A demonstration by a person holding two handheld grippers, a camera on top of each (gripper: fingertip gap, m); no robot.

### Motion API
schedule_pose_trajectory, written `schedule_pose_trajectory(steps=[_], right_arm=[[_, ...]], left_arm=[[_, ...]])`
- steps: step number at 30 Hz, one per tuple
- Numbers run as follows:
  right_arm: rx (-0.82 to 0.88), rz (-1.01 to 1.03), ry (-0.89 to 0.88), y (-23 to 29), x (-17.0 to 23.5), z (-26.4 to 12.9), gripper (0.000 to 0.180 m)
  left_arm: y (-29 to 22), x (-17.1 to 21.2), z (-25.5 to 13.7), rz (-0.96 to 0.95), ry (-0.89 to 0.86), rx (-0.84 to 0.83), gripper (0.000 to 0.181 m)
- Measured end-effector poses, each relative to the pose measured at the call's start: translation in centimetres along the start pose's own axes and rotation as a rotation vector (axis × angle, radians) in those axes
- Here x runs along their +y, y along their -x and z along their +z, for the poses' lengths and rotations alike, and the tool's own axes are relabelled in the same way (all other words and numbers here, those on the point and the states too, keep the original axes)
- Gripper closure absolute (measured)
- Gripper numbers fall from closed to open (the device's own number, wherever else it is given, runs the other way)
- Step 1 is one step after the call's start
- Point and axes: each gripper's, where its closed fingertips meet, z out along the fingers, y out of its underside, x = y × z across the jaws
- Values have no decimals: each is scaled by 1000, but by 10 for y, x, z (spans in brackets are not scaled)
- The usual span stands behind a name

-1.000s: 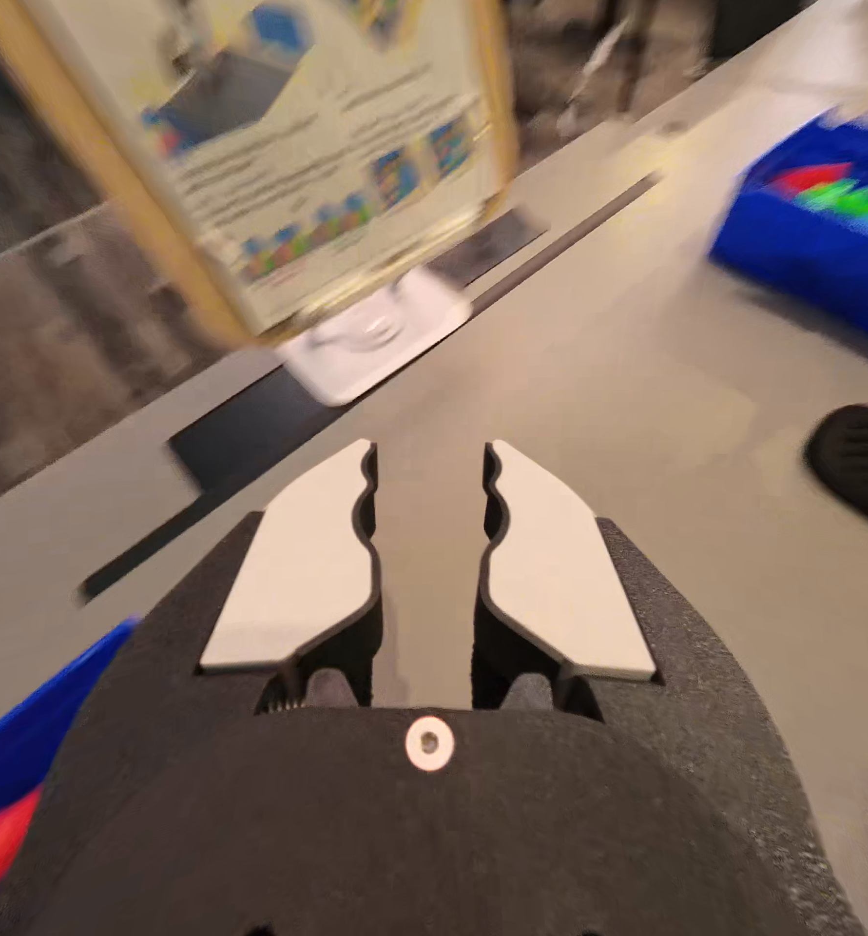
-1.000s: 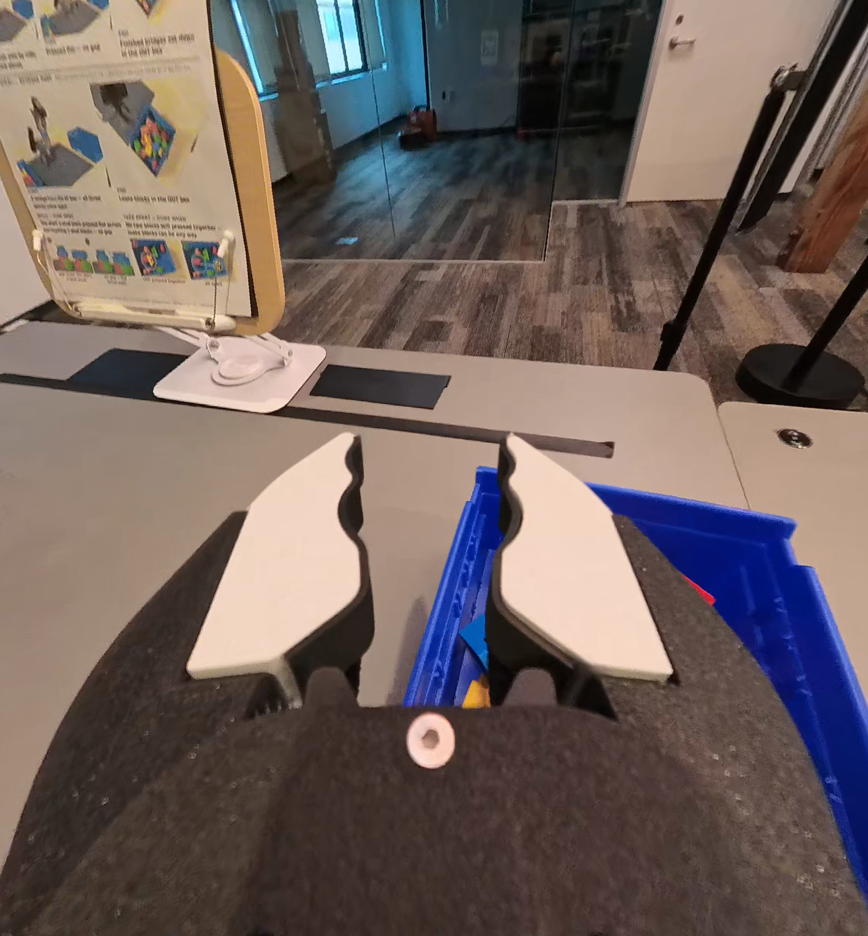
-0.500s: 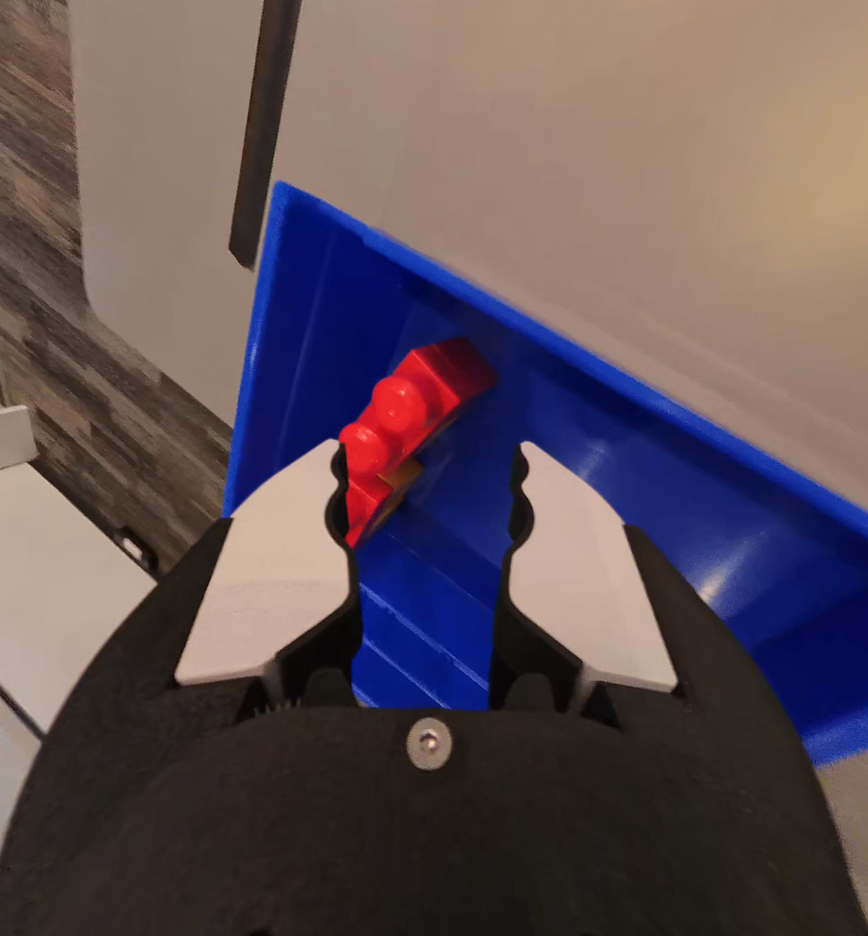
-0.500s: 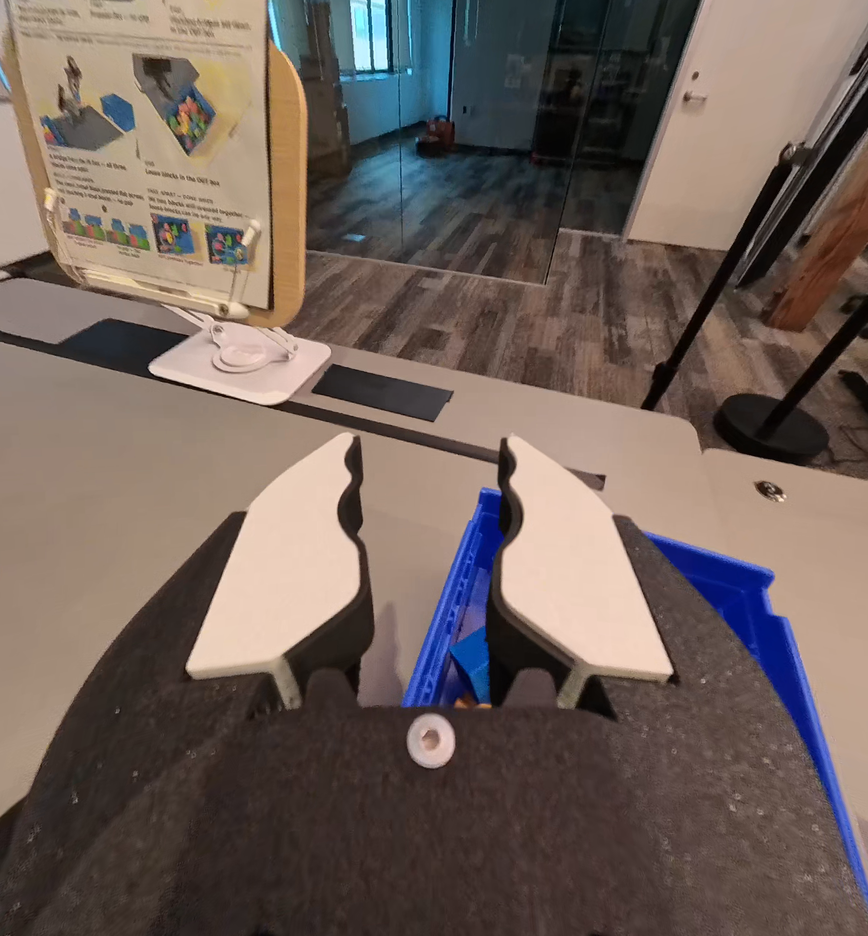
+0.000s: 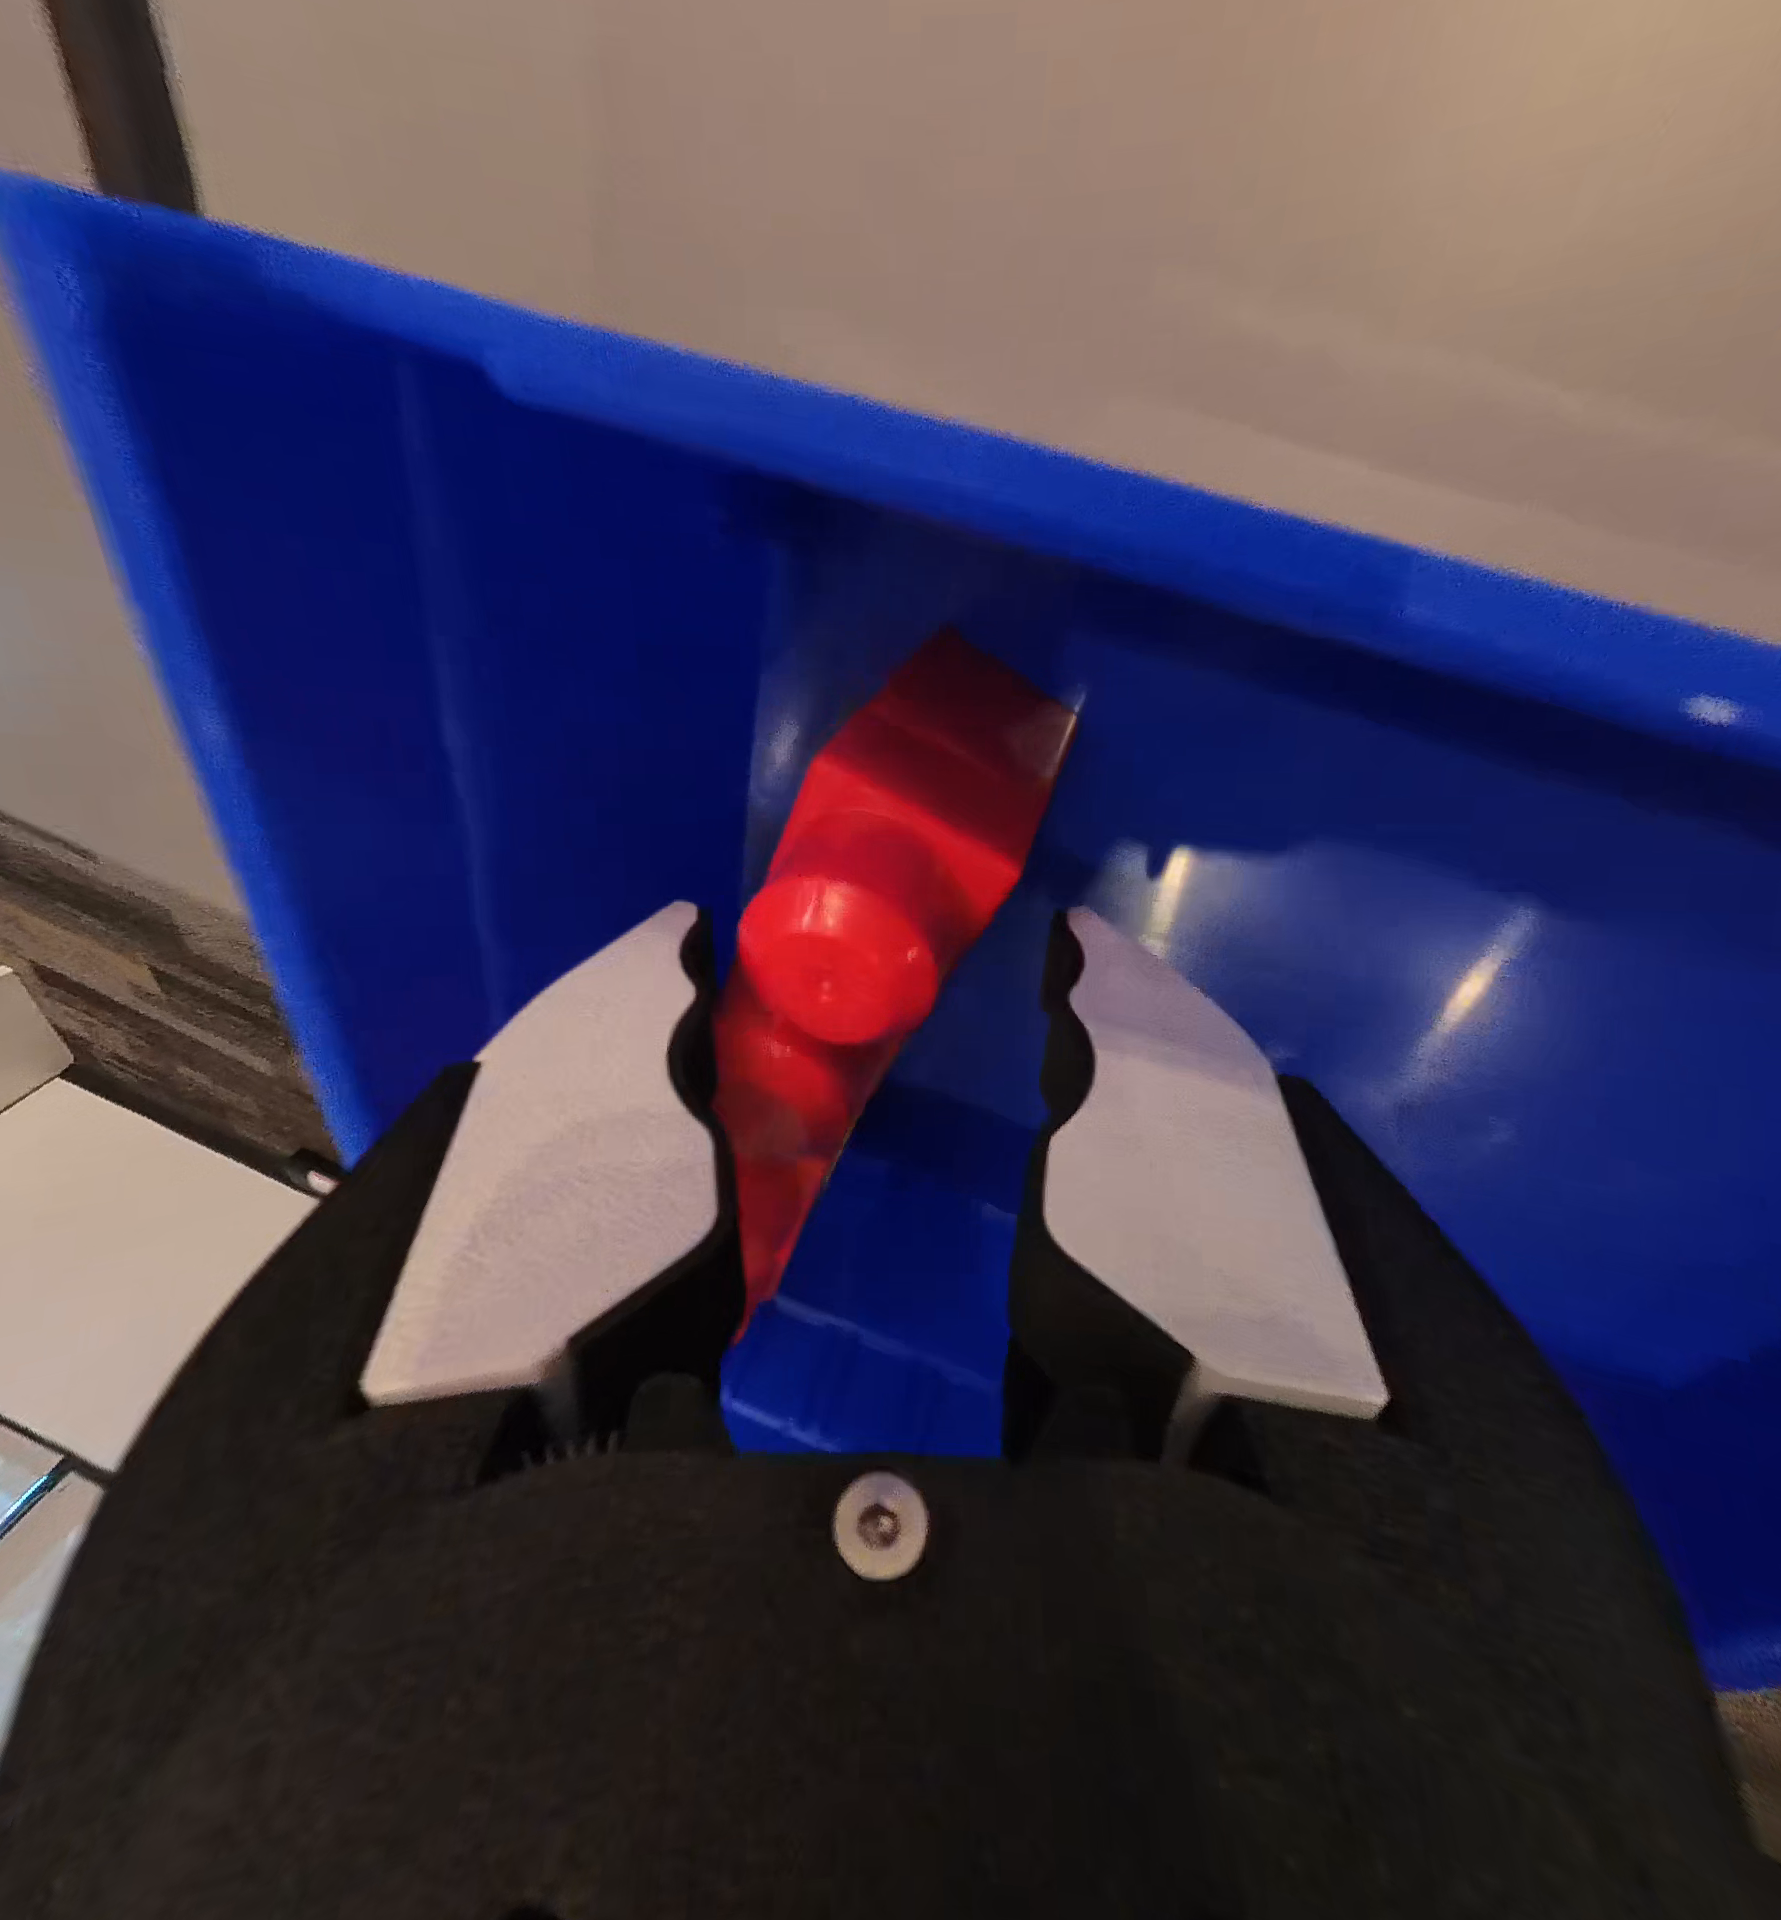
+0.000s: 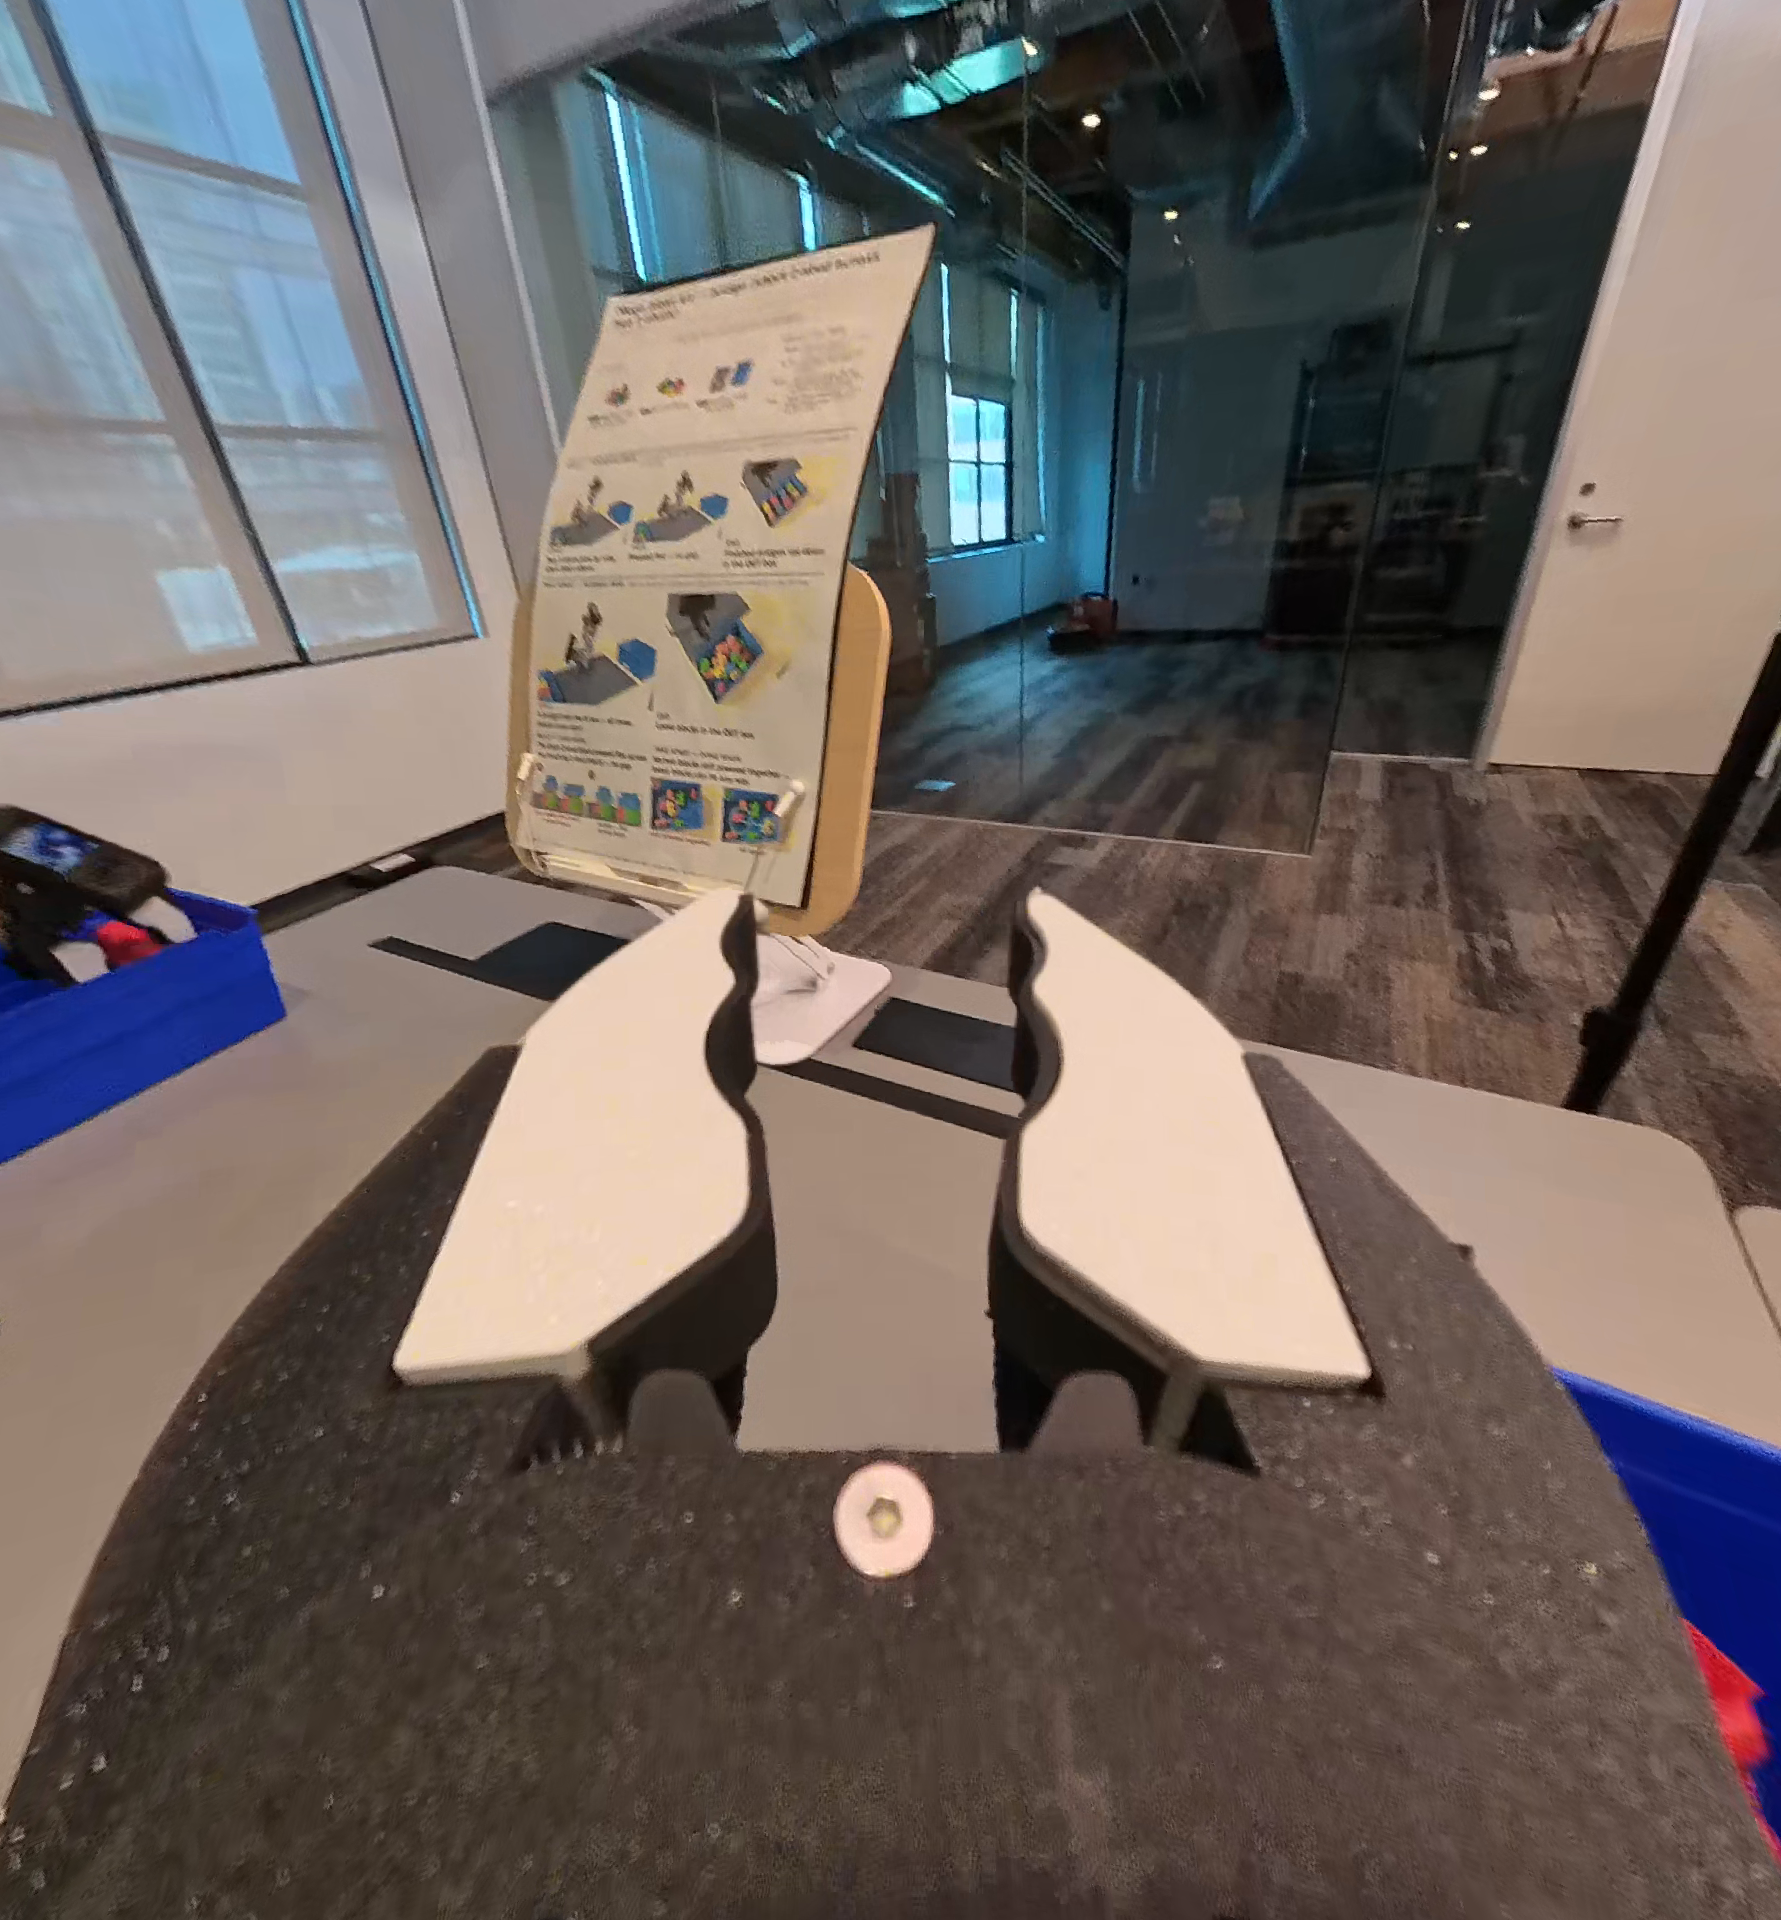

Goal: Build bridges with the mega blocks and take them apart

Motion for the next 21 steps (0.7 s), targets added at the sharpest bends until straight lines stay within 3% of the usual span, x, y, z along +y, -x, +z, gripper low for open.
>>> schedule_pose_trajectory(steps=[2, 6, 9, 12, 14, 17, 21], right_arm=[[-32, 21, -11, 4, 0, 4, 134], [-58, 37, 10, 5, 6, 12, 135], [-84, 56, 21, 6, 10, 17, 136], [-92, 83, 24, 7, 12, 24, 138], [-109, 101, 17, 14, 11, 35, 141], [-266, 74, 13, 54, 5, 57, 142], [-636, 60, -110, 147, -25, 64, 142]], left_arm=[[-2, 4, 11, 6, 27, -1, 136], [2, 3, -7, -110, -53, -16, 142], [20, 3, -61, -220, -189, -134, 142], [38, -13, -147, -353, -438, -281, 142], [36, -49, -207, -465, -689, -271, 142], [10, -133, -277, -558, -1066, -111, 143], [-51, -258, -325, -466, -1370, 214, 143]])
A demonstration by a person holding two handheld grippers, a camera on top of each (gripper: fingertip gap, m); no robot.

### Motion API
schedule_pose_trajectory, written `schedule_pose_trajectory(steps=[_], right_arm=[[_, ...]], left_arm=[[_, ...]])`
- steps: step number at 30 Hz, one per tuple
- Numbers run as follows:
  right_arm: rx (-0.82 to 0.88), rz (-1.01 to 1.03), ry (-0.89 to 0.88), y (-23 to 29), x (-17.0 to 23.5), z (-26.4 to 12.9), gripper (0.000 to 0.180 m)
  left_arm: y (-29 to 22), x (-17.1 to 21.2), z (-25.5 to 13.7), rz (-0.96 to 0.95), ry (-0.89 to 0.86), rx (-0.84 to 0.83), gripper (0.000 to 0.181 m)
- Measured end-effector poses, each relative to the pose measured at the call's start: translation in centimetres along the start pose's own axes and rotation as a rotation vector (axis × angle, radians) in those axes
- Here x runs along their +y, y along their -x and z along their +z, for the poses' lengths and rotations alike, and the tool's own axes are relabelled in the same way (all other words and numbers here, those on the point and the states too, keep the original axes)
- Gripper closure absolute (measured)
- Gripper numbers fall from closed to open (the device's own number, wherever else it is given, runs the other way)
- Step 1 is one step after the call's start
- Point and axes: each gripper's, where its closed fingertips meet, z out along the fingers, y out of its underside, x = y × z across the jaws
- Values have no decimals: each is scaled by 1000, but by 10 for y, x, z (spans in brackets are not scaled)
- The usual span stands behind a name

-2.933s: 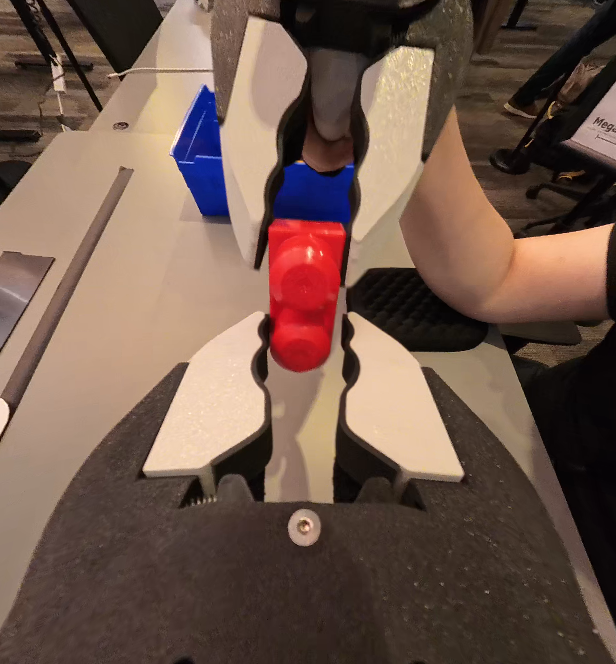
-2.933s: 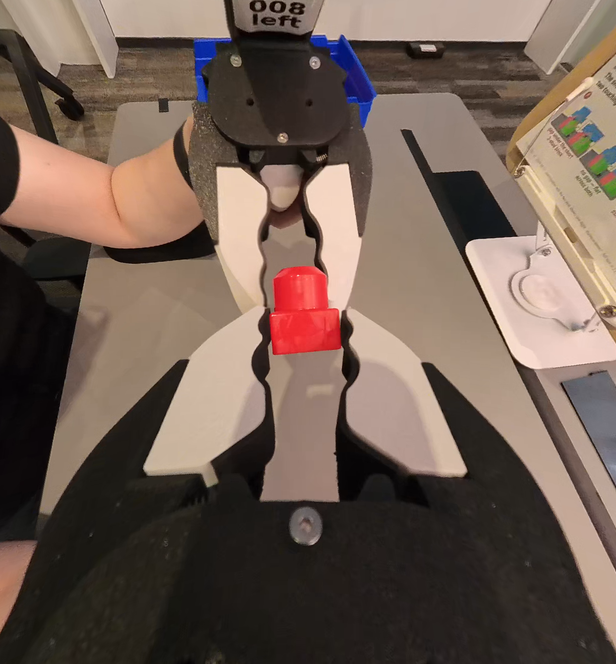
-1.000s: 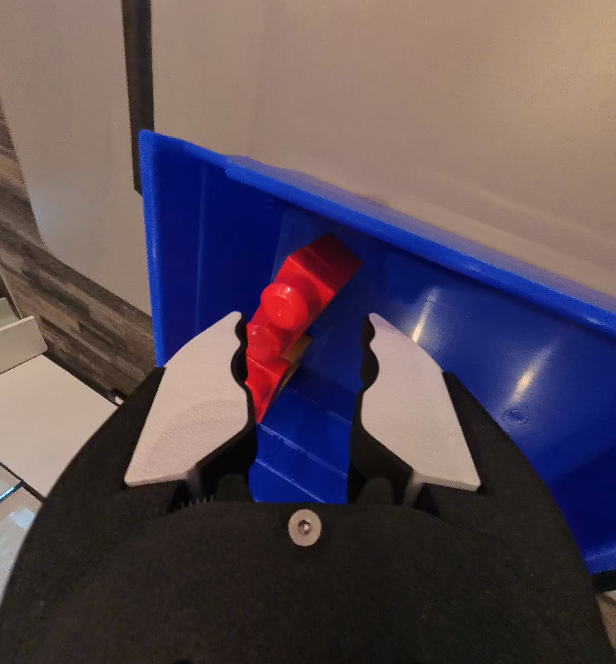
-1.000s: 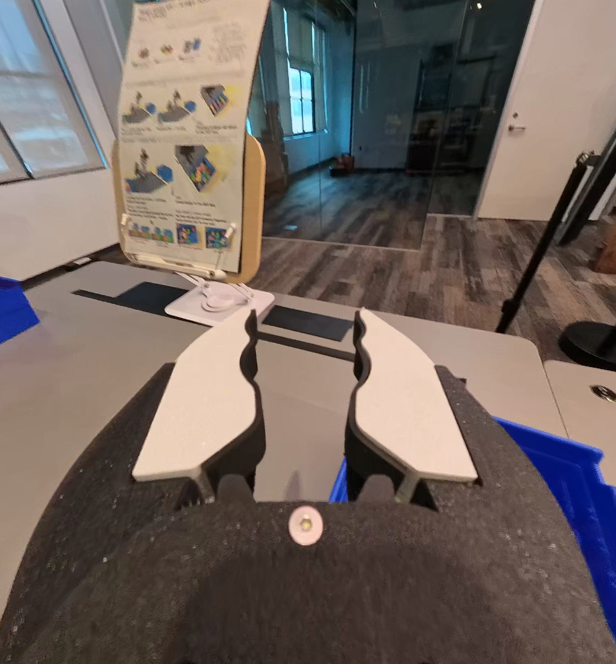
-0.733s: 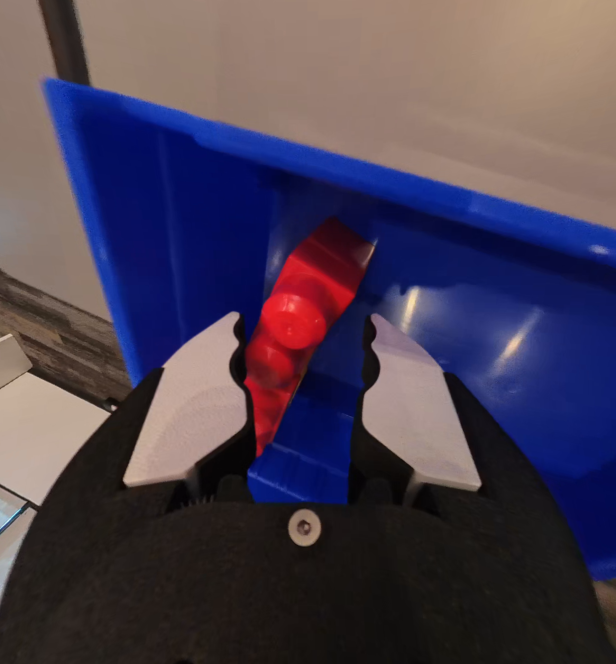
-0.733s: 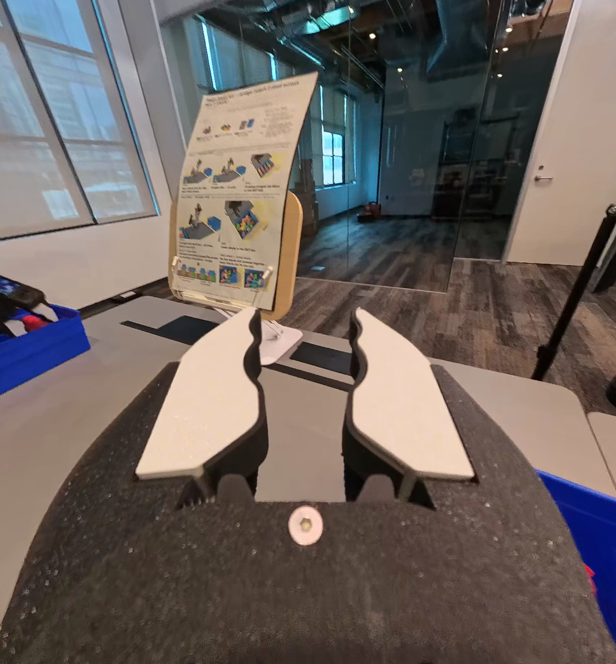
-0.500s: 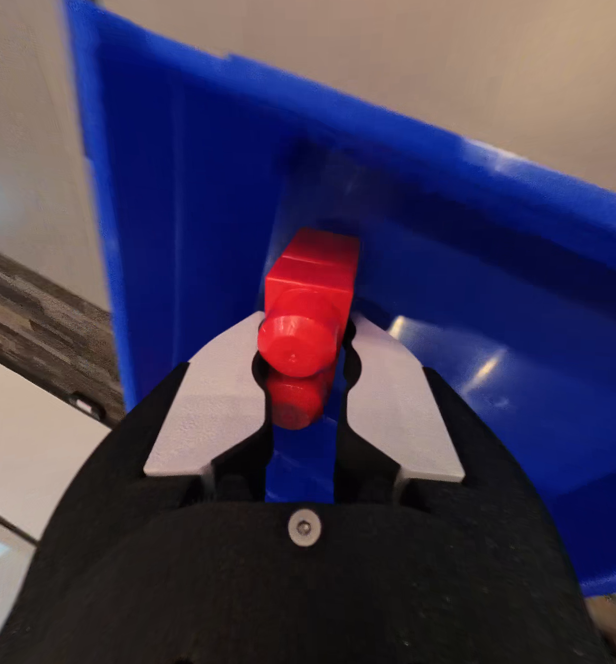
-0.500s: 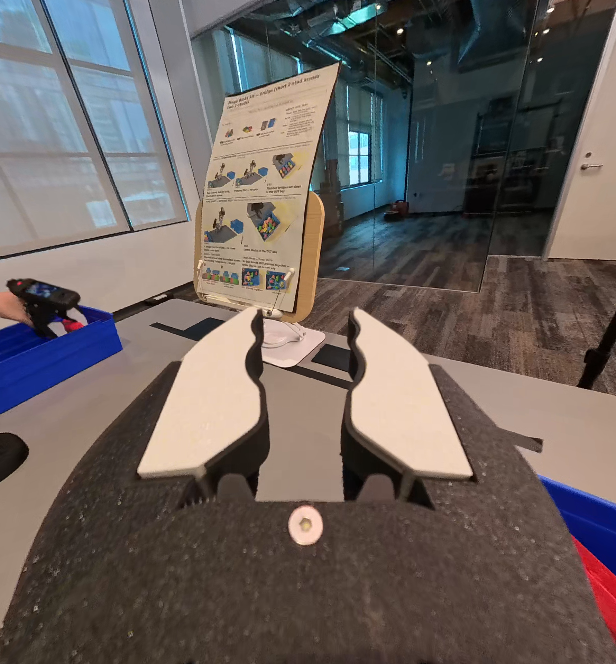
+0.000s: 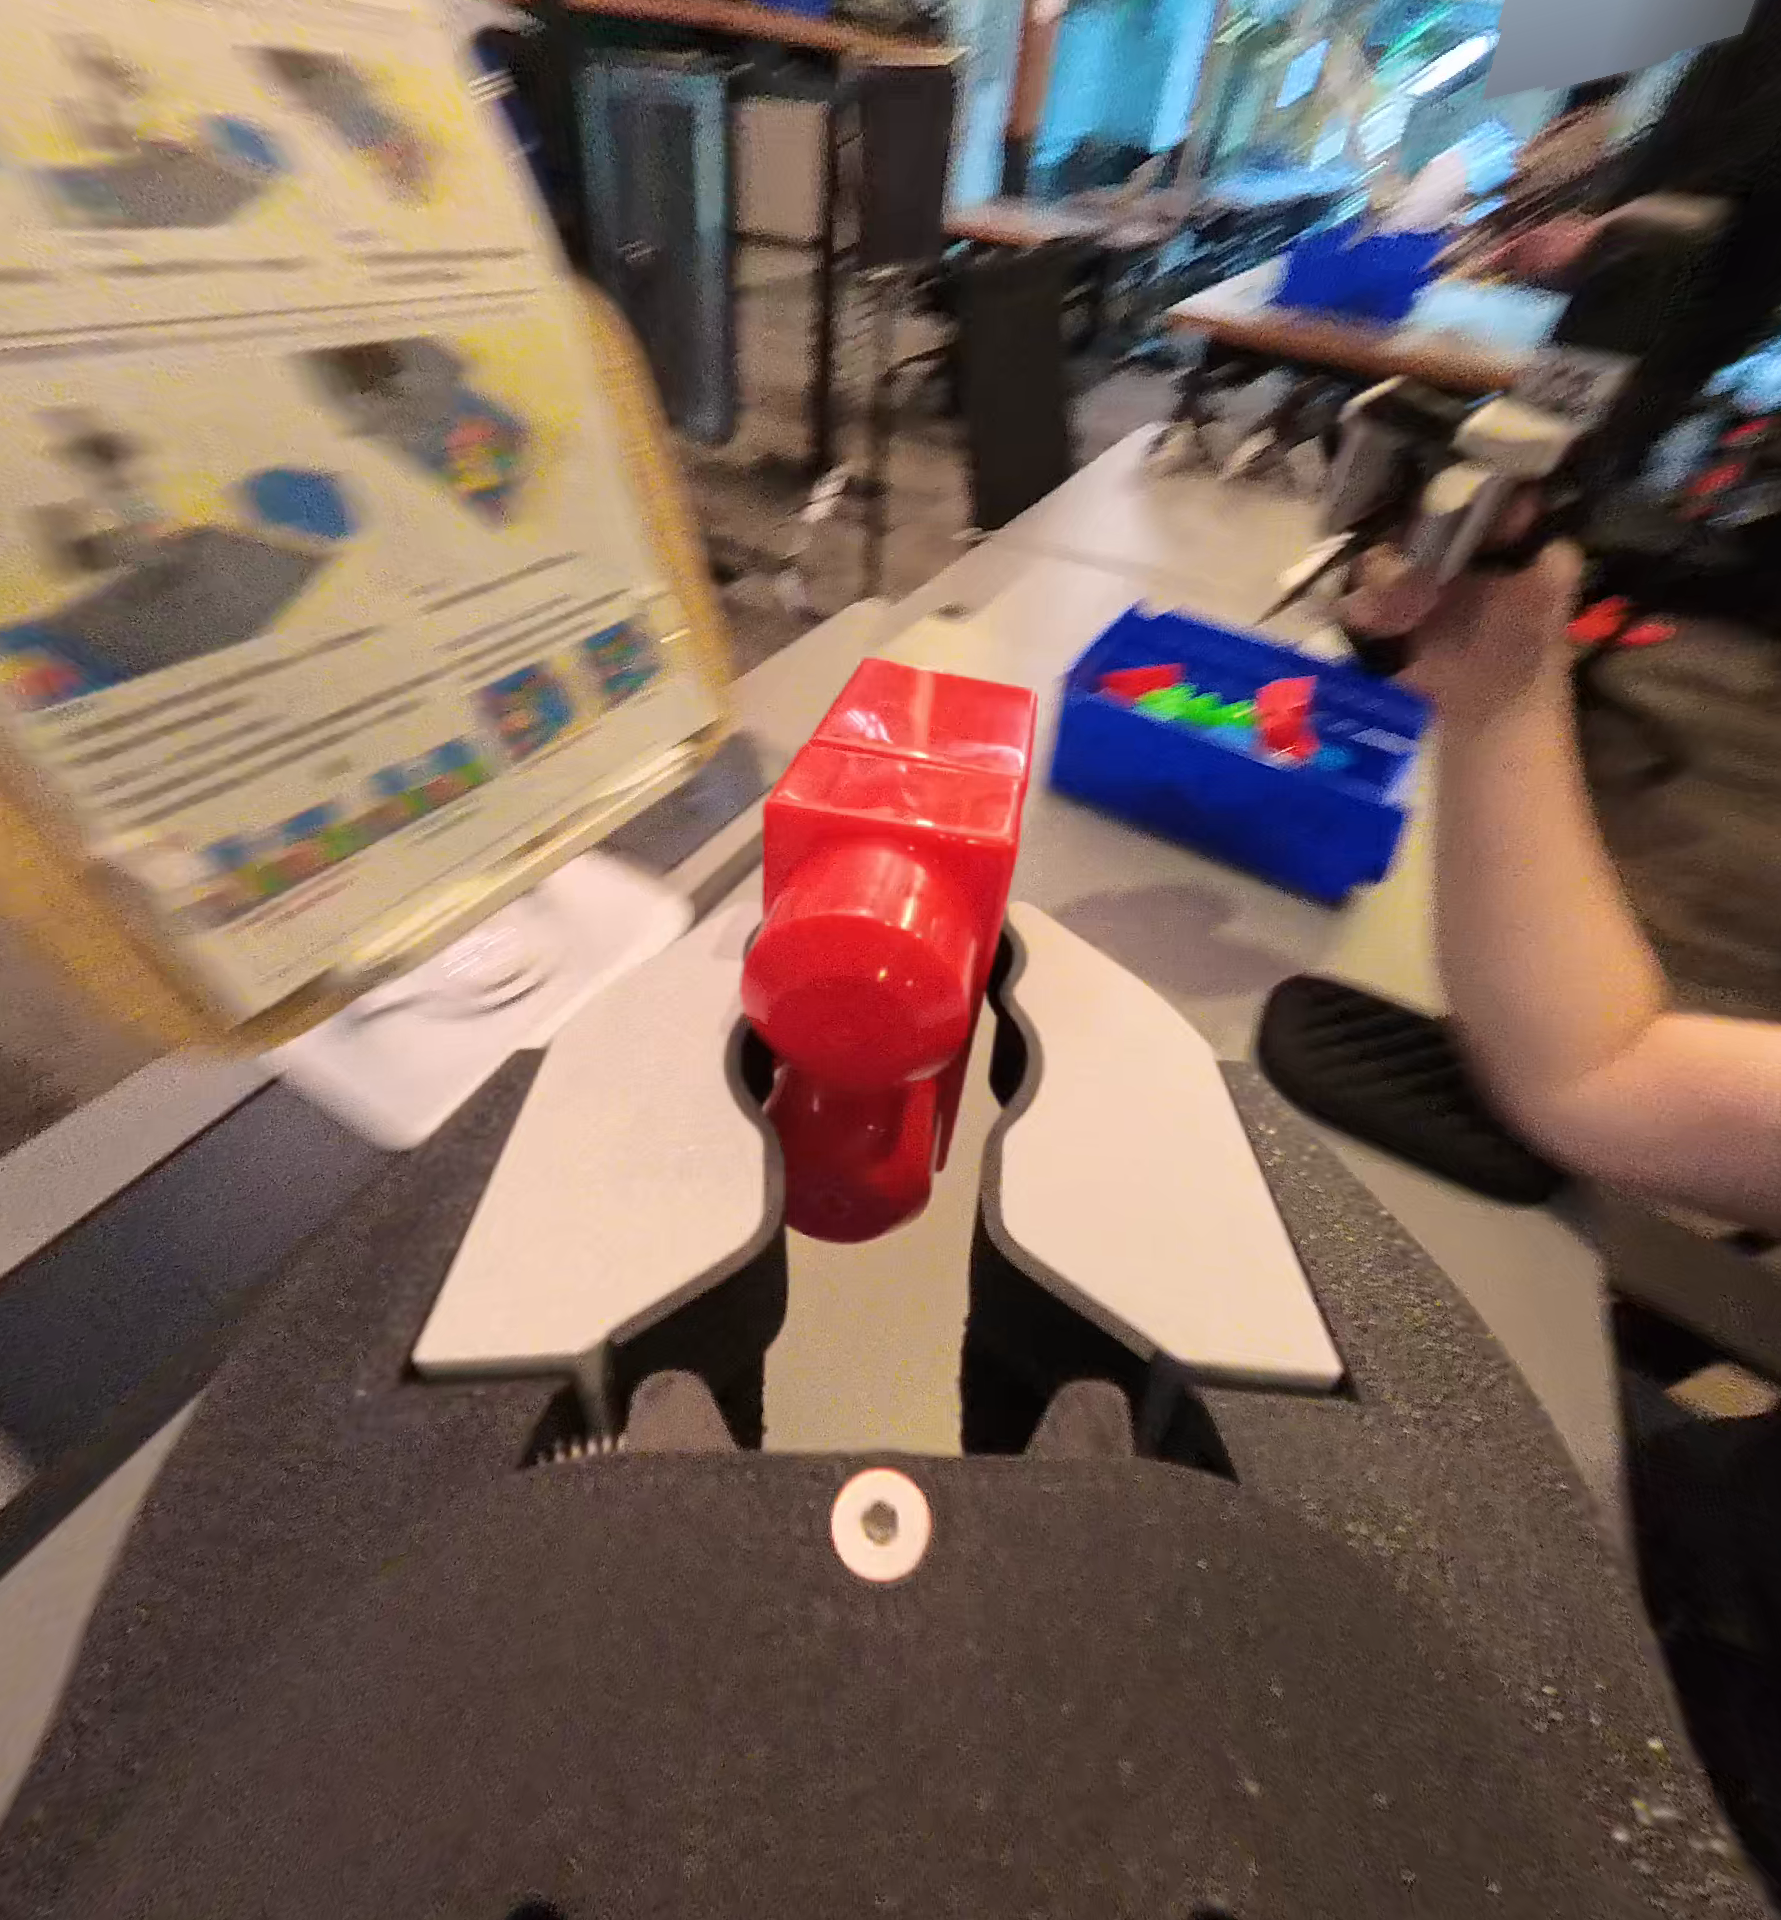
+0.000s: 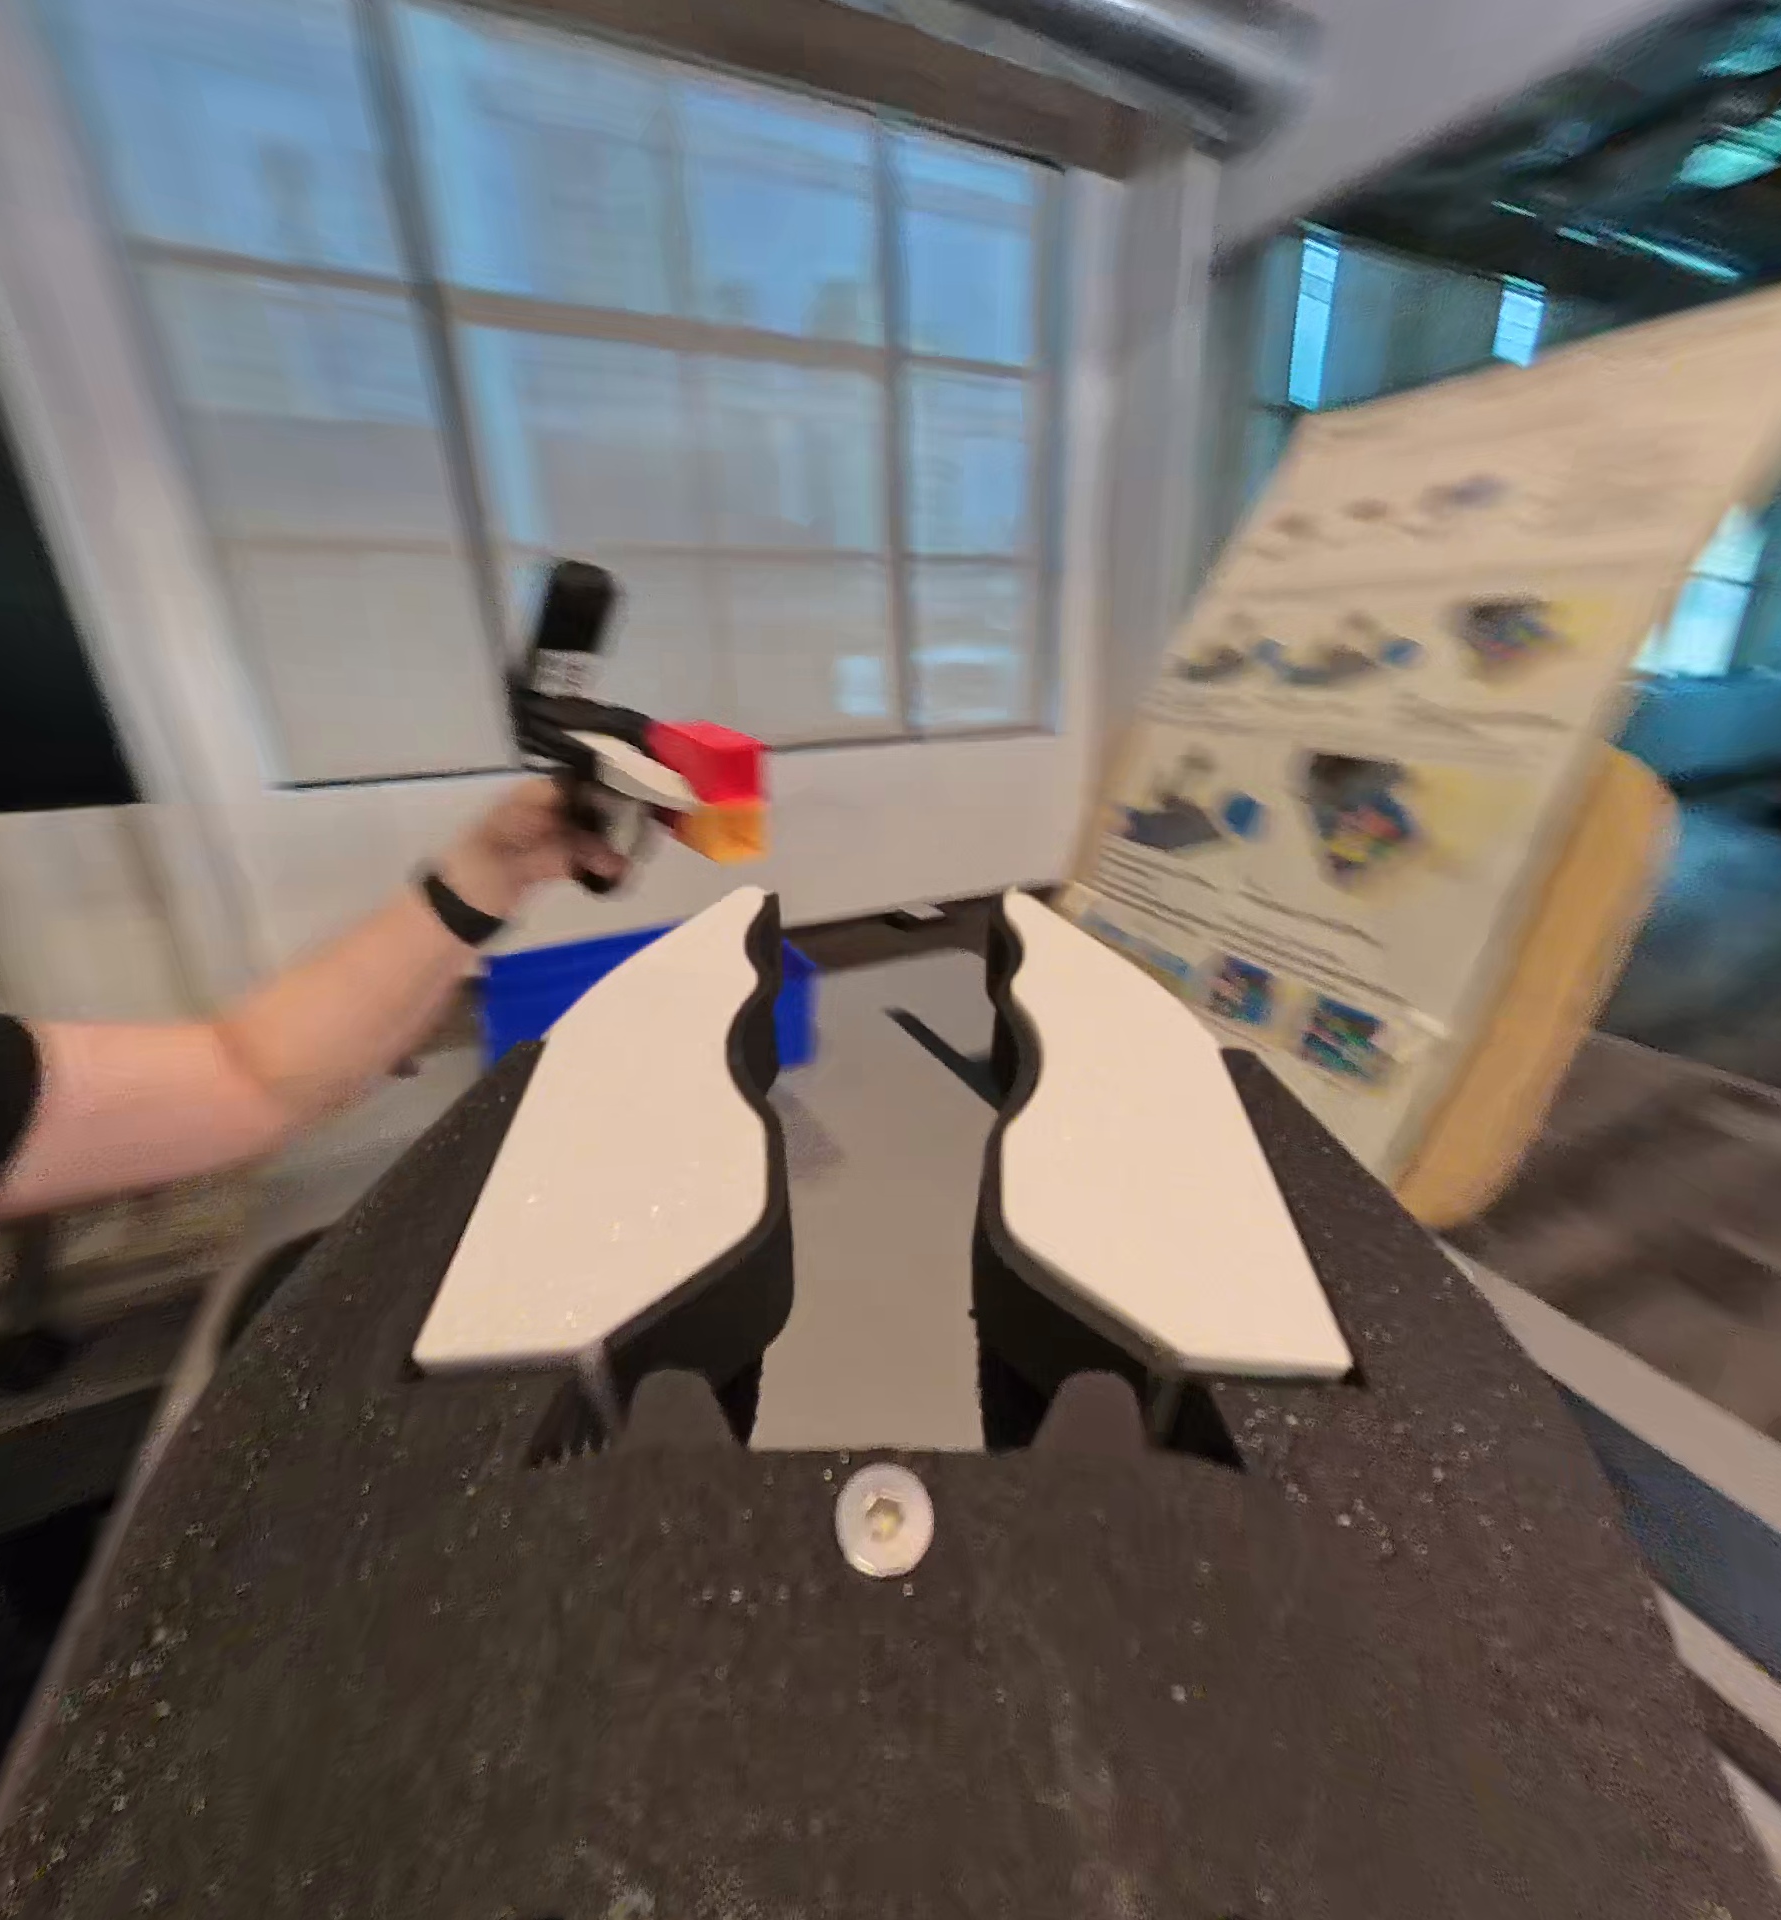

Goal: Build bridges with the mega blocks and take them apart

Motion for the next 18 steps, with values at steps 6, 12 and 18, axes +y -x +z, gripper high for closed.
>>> schedule_pose_trajectory(steps=[6, 12, 18], right_arm=[[-152, 20, 12, 51, 6, 60, 125], [-184, 56, 178, 59, 51, 99, 114], [-284, 136, 313, 67, 91, 115, 137]], left_arm=[[-97, -7, 106, -25, -70, 256, 143], [-126, 9, 132, -42, -50, 372, 143], [-129, 19, 136, -67, -50, 418, 143]])
